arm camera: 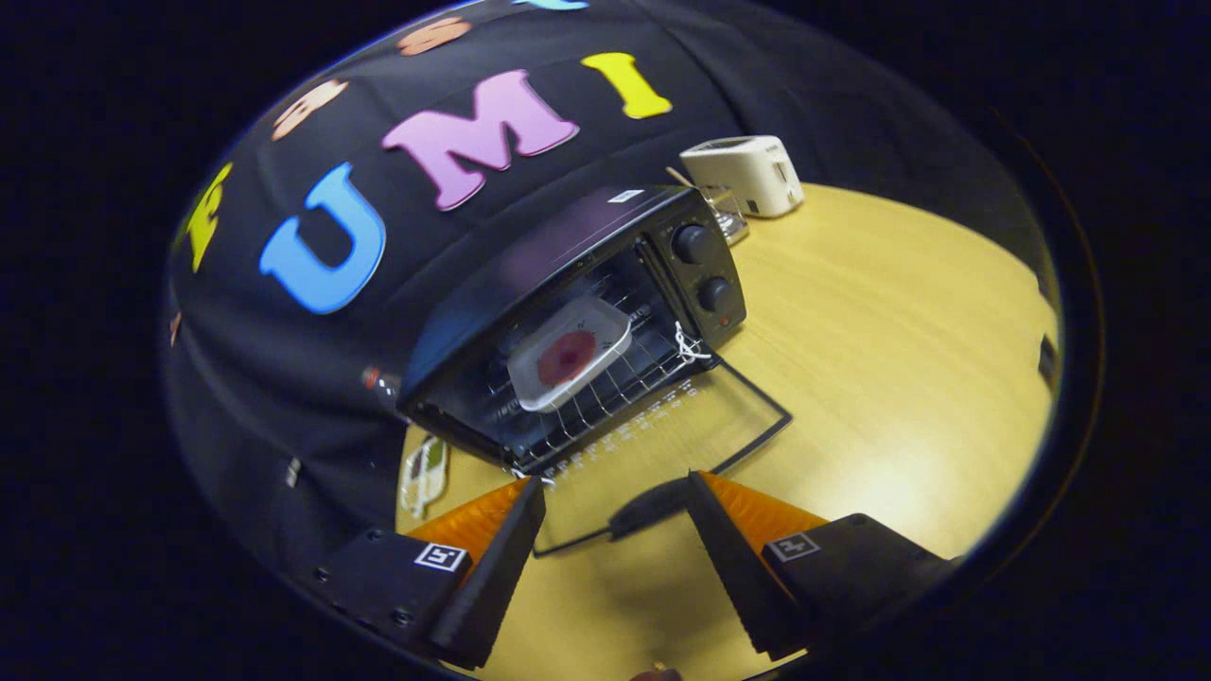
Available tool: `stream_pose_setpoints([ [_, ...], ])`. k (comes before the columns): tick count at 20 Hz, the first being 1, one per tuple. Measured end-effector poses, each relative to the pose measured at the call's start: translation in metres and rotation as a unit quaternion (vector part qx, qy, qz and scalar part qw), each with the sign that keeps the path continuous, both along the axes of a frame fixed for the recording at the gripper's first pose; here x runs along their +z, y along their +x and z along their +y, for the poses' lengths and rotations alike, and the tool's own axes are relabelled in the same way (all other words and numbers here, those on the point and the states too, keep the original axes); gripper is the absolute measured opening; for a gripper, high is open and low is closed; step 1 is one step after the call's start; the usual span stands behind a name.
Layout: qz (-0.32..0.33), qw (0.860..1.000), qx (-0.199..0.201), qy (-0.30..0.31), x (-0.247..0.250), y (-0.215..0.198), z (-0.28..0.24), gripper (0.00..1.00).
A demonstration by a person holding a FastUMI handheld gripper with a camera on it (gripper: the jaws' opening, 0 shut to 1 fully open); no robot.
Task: Open the toaster oven, put the food inside, and close the toaster oven door.
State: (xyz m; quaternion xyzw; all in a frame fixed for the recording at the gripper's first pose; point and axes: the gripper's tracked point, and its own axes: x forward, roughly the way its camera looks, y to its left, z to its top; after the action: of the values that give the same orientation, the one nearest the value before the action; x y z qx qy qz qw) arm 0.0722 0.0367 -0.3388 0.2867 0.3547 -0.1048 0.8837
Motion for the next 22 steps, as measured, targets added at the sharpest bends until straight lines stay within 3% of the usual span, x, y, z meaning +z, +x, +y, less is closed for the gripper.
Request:
stream_pose_setpoints([
  [2,-0.016,0.995,0.073,-0.073,-0.004,-0.024,0.002,0.98],
  [4,-0.022,0.986,0.116,-0.12,-0.016,-0.035,0.002,0.99],
  [6,-0.025,0.982,0.139,-0.125,-0.03,-0.036,0.008,0.99],
  [13,-0.014,0.973,0.172,-0.151,-0.075,-0.015,0.007,0.99],
  [18,-0.004,0.975,0.166,-0.149,-0.092,0.0,0.012,0.99],
  [22,0.002,0.969,0.167,-0.18,-0.095,0.002,0.011,0.97],
])
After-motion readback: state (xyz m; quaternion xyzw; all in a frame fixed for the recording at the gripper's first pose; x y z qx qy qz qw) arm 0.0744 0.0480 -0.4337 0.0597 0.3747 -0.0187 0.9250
